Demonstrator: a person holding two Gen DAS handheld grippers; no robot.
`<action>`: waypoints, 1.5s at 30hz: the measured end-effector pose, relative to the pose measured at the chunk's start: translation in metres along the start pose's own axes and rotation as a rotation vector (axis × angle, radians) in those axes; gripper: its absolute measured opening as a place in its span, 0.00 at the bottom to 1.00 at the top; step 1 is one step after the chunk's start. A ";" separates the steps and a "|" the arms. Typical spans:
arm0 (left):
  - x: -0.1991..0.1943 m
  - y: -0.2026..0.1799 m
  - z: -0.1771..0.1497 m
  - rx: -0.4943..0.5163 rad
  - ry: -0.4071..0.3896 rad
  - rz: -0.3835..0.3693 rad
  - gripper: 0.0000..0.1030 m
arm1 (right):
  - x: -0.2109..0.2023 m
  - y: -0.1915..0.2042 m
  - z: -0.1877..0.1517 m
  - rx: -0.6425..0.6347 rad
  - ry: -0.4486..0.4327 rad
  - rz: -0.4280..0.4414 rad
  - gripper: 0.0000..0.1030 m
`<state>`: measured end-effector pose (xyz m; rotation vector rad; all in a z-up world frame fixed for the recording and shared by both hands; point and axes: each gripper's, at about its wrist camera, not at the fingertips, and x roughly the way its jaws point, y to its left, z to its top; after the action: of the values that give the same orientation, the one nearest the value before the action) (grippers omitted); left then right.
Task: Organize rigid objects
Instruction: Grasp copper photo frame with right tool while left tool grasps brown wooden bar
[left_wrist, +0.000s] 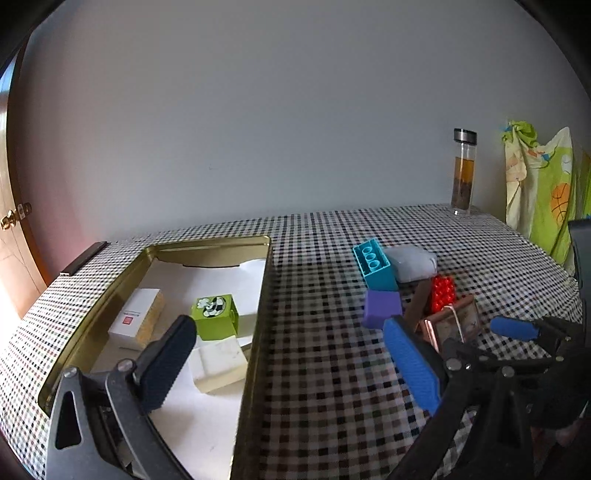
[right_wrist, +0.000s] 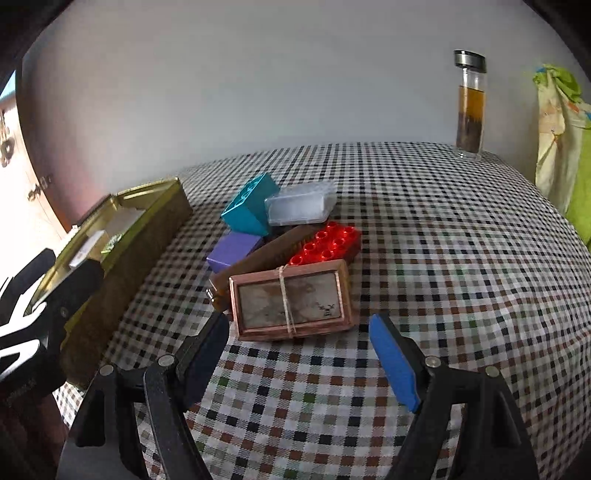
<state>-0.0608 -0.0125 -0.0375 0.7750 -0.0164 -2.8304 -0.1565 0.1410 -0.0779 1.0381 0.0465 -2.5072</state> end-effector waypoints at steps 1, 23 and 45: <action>0.002 -0.002 -0.001 0.002 0.005 -0.002 0.99 | 0.004 0.001 0.001 -0.005 0.009 -0.001 0.78; 0.029 -0.015 0.003 0.002 0.065 -0.024 0.99 | 0.022 -0.004 0.012 0.014 0.044 -0.027 0.77; 0.077 -0.089 0.009 0.155 0.242 -0.208 0.67 | 0.012 -0.077 0.008 0.241 0.015 -0.073 0.77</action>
<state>-0.1471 0.0585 -0.0741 1.2147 -0.1261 -2.9316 -0.1996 0.2055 -0.0900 1.1676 -0.2223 -2.6188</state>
